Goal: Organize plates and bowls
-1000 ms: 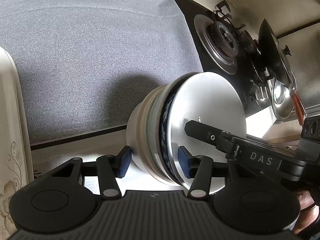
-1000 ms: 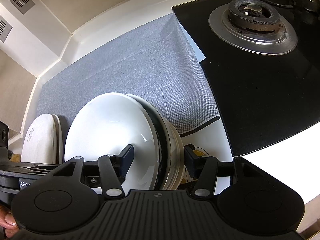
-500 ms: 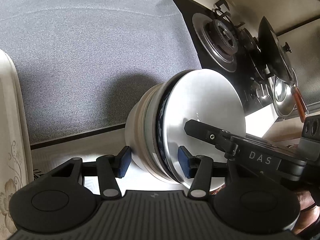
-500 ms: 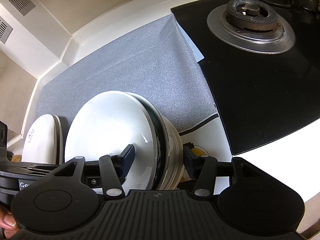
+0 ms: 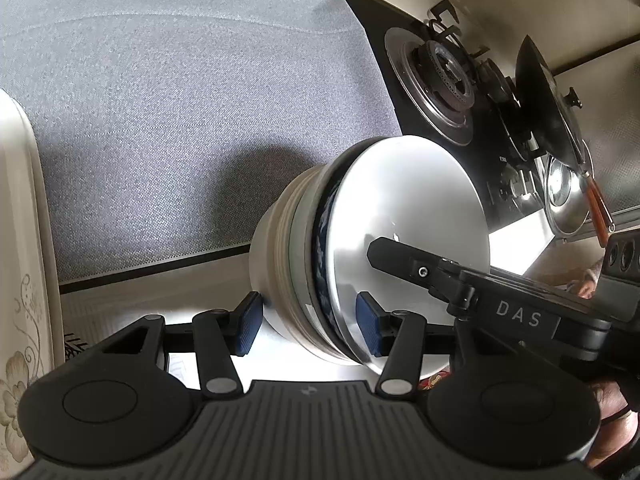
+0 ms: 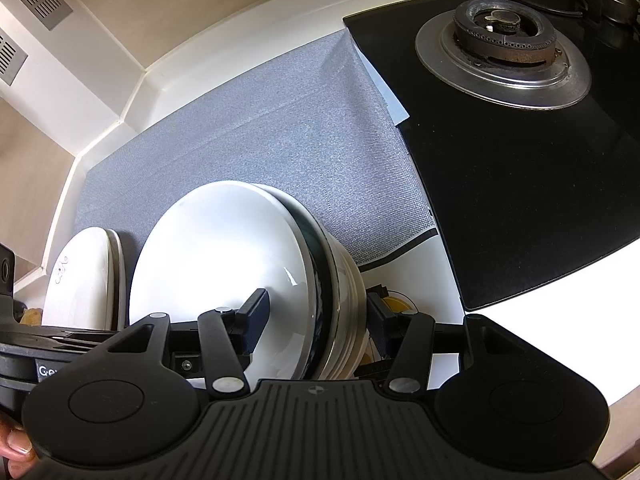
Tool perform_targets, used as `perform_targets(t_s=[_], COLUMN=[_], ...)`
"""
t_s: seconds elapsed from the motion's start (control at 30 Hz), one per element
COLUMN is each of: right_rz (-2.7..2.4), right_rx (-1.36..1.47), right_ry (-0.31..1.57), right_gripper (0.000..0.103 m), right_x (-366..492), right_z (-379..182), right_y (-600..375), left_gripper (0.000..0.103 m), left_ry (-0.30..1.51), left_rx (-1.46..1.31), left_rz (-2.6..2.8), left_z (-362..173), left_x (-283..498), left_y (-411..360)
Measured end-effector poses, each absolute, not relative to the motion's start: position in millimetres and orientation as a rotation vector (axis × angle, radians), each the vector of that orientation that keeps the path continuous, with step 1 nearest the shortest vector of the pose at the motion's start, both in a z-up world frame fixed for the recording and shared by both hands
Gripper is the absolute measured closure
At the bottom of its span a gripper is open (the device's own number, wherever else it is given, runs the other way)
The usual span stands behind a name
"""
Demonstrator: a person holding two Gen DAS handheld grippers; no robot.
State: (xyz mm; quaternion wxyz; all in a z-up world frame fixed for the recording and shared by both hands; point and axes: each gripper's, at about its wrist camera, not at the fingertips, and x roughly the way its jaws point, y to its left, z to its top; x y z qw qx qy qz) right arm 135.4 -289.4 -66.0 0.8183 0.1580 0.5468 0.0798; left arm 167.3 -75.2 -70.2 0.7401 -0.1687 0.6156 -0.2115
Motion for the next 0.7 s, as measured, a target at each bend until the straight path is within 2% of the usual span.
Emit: perform_targets(t_s=[0.7], right_rz=[0.169], right_rx=[0.333], right_ry=[1.166], right_gripper=[0.047], right_x=[135.4], right_z=[-66.4], right_y=[-288.6], left_gripper=[0.045], left_ry=[1.343], left_rx=[-0.407], left_rz=[-0.471], left_z=[-73.6], left_x=[163.4], left_y=[-66.2])
